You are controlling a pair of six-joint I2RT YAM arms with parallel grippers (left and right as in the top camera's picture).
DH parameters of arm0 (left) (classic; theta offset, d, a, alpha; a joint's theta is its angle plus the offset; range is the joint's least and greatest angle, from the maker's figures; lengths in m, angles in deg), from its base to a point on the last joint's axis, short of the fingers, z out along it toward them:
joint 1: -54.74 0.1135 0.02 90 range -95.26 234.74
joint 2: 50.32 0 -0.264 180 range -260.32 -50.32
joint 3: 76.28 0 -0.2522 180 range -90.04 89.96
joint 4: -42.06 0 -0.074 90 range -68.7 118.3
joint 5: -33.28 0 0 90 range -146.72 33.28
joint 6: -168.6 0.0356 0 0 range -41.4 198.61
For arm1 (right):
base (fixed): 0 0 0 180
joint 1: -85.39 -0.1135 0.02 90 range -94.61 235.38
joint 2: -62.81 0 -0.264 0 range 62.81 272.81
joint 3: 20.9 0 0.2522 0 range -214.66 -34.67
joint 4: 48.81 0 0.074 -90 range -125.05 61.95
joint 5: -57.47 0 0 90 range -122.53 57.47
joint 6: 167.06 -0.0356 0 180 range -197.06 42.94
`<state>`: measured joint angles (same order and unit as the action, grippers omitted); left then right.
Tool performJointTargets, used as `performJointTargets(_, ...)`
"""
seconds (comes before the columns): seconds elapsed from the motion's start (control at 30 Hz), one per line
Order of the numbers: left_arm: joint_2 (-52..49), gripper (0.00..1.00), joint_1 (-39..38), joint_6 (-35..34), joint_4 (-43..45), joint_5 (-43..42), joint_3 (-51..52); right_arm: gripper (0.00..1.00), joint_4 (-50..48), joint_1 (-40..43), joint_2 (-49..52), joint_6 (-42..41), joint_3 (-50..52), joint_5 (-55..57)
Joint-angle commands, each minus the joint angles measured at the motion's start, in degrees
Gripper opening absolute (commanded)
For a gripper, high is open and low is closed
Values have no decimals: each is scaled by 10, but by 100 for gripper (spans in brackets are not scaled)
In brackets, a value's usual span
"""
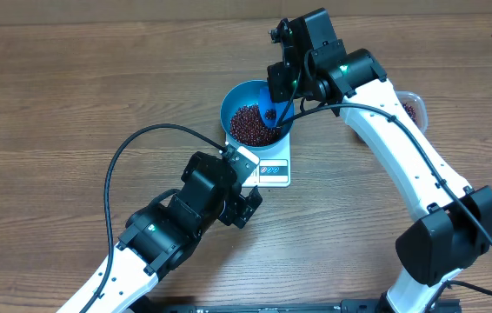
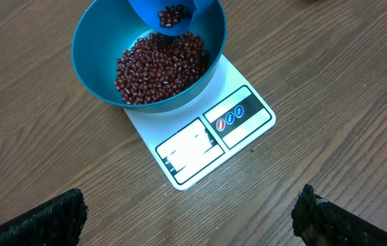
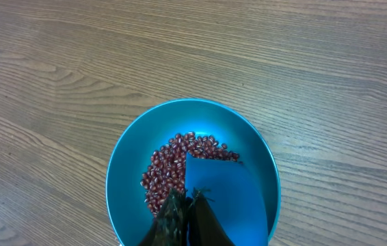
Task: Scoop item into bowl and weigh 150g on scale
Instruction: 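Move the empty blue cup with the right gripper to the bean tub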
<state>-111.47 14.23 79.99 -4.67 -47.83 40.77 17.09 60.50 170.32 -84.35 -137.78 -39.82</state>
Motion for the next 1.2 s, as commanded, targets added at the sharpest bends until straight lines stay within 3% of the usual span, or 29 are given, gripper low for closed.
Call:
performJointTargets(0.0, -3, 100, 1, -7, 2, 7, 3, 4, -2, -1, -27, -2, -24, -4)
performJointTargets(0.2, -3, 100, 1, -7, 2, 7, 3, 4, -2, 11, -28, -18, -24, -12)
performJointTargets(0.53, -3, 100, 1, -7, 2, 7, 3, 4, 0, 113, -61, -17, -24, -137)
performJointTargets(0.9, -3, 100, 1, -7, 2, 7, 3, 4, 69, 255, -83, -14, -24, -65)
performJointTargets(1.17, -3, 99, 1, -7, 2, 7, 3, 4, 102, 291, -83, 6, -24, 44)
